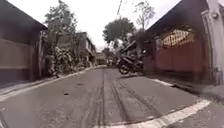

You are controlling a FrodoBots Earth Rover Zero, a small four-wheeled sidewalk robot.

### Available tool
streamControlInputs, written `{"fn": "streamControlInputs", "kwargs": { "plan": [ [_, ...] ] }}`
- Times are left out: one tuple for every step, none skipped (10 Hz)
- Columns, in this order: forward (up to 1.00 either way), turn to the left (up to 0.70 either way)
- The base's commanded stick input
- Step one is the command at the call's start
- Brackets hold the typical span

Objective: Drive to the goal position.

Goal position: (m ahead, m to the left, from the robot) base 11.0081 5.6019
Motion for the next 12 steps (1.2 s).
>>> {"fn": "streamControlInputs", "kwargs": {
  "plan": [
    [0.7,0.01],
    [0.7,0.01],
    [0.7,0.01],
    [0.7,0.01],
    [0.7,0.04],
    [0.7,0.13],
    [0.7,0.22],
    [0.7,0.31],
    [0.7,0.22],
    [0.7,0.01],
    [0.7,0.01],
    [0.7,0.01]
  ]
}}
